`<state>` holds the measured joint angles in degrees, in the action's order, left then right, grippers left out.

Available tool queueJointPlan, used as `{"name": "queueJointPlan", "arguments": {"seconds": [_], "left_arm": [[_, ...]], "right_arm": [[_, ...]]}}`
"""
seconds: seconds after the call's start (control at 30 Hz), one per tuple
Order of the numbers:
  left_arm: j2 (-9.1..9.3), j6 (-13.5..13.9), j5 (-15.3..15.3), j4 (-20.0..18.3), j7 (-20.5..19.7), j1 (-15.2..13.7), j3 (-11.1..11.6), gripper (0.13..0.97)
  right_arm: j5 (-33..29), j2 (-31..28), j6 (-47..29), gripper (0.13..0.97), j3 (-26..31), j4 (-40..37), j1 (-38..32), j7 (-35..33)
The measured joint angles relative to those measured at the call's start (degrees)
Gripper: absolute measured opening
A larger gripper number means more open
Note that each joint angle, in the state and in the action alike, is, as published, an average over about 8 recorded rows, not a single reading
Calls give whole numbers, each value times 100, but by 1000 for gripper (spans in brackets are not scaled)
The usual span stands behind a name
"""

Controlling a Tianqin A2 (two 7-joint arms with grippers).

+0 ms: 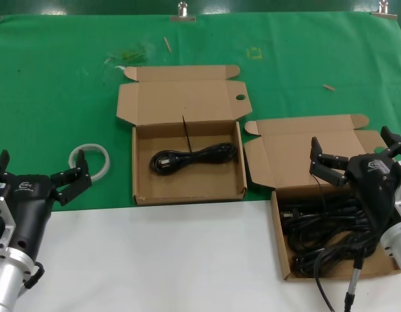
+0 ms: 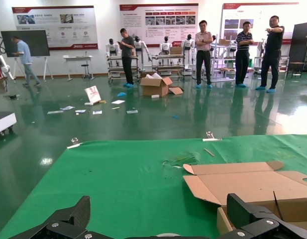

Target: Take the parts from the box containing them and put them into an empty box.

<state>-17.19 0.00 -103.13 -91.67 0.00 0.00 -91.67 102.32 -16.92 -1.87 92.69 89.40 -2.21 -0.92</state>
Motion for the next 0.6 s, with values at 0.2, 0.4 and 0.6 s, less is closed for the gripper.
{"name": "queueJointPlan", "arguments": {"seconds": [0.2, 0.4, 0.6], "left_arm": [[0, 0, 0, 0, 0, 0, 0, 966], [0, 0, 0, 0, 0, 0, 0, 966], [0, 0, 0, 0, 0, 0, 0, 966]], "right_arm": [[0, 0, 0, 966, 0, 0, 0, 0], [0, 0, 0, 966, 0, 0, 0, 0], [0, 0, 0, 966, 0, 0, 0, 0]]}}
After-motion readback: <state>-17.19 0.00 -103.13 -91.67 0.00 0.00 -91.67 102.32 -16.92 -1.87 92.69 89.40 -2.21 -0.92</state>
